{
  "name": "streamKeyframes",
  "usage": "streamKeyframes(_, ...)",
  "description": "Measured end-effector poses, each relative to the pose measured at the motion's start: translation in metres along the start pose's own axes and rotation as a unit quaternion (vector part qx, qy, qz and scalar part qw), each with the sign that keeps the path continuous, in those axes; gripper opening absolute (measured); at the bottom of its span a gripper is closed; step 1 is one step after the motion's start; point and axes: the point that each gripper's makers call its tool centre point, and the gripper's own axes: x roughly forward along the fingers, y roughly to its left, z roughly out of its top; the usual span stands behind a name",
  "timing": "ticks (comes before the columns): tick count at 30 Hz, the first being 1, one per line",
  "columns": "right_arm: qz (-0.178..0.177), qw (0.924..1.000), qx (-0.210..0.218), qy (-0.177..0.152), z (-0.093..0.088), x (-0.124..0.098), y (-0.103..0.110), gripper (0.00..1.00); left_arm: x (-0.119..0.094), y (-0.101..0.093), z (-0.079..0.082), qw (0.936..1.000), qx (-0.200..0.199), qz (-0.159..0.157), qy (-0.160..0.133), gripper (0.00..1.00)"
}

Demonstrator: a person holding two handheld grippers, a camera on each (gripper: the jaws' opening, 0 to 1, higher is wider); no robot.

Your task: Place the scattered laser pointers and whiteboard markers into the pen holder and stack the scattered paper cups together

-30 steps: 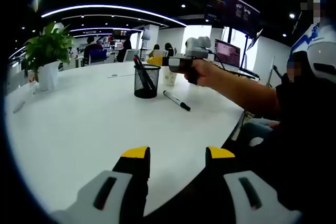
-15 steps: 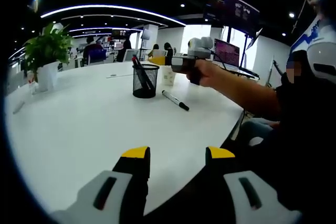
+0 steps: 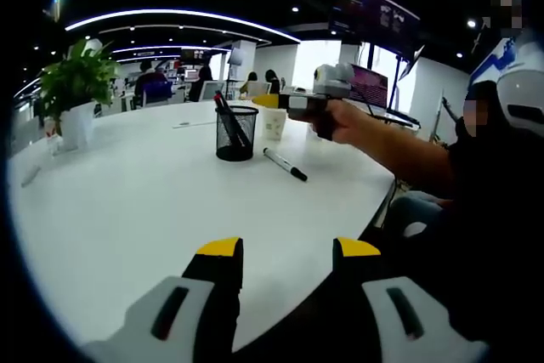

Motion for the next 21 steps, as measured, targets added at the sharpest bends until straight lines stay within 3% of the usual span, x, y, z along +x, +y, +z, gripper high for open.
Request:
streamKeyframes(12, 0.003, 0.9999, -0.005, 0.010, -0.002, -0.013, 0.008, 0.33, -0.002, 0.002, 0.001, 1.0000, 0.000, 0.001, -0.002, 0.44)
streamKeyframes(21, -0.003, 0.9996, 0.000, 0.028, -0.019, -0.024, 0.009, 0.34, -0.001, 0.002, 0.000, 1.0000, -0.001, 0.003, -0.002, 0.44)
